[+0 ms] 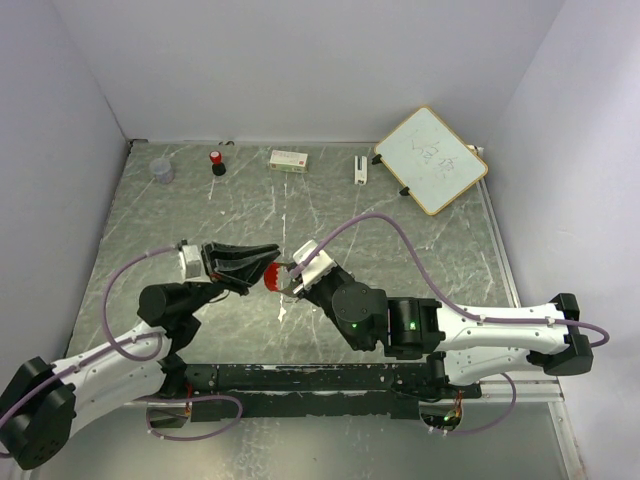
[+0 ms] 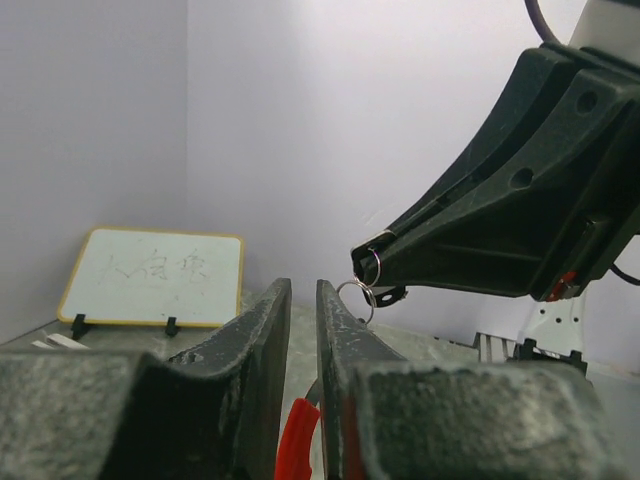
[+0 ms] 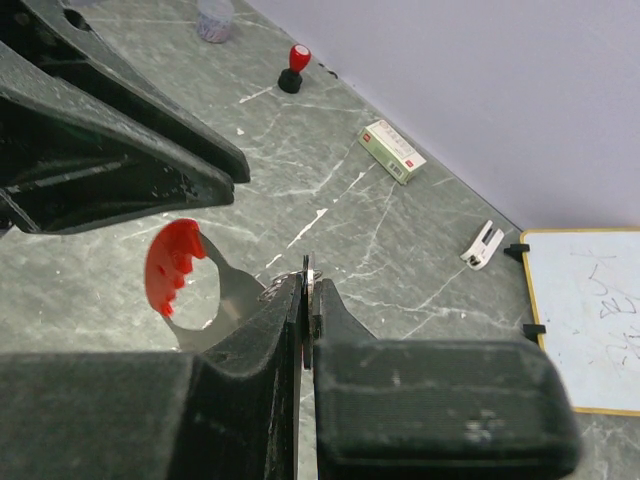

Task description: Remove the keys from the keyring

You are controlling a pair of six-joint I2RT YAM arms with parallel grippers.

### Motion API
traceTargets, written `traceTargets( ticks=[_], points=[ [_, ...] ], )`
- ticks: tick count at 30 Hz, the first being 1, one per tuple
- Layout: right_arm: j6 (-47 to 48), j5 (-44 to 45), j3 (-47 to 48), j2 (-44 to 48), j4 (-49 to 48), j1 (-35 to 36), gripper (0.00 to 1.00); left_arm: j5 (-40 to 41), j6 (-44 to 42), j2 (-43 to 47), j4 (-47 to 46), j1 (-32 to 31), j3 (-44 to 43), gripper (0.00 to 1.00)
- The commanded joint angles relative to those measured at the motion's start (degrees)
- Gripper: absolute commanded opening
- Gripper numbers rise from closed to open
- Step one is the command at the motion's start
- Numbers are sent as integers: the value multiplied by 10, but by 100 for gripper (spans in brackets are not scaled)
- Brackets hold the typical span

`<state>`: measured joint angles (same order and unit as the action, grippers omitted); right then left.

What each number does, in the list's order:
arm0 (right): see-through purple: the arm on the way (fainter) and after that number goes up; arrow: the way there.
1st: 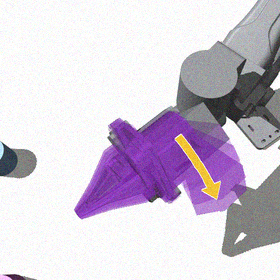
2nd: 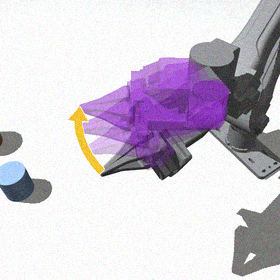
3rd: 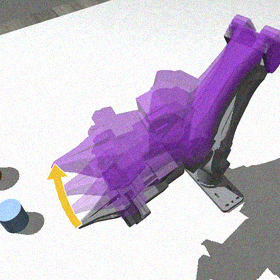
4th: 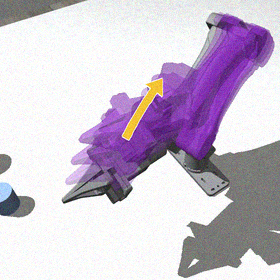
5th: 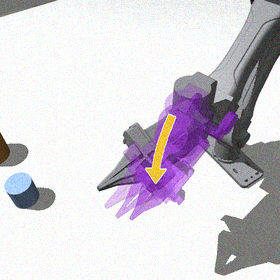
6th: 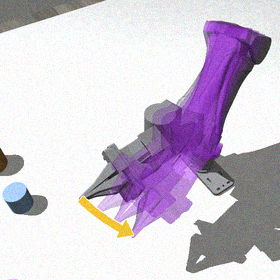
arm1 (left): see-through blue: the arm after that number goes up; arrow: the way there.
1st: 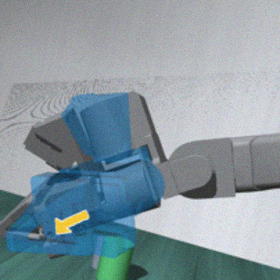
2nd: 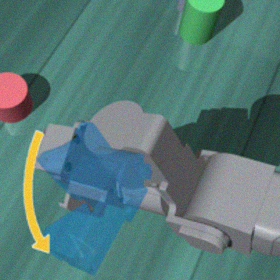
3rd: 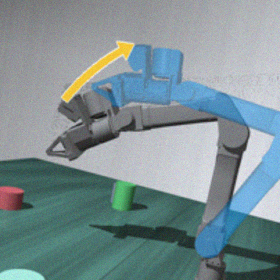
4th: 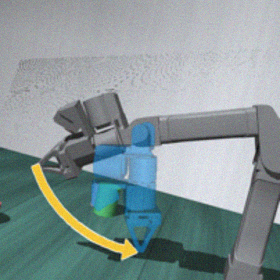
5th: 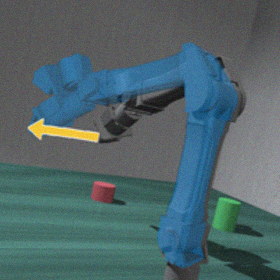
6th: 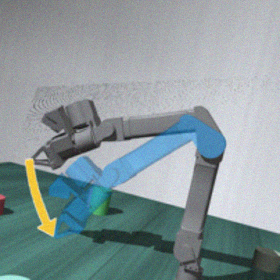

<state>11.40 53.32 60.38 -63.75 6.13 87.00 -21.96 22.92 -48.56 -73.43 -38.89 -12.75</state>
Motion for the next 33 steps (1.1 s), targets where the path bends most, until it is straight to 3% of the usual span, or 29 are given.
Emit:
traceTargets(
  ticks=[1, 13, 33],
  points=[
    [9, 0, 21, 3, -13, -1, 0, -60, -16, -24, 2, 1, -38, 29],
    [12, -16, 30, 7, -5, 2, 0, -149, -93, -78, 59, 1, -108, 35],
    [27, -11, 42, 14, 7, 9, 0, -145, -156, -54, 157, 1, -121, 34]
  ],
)
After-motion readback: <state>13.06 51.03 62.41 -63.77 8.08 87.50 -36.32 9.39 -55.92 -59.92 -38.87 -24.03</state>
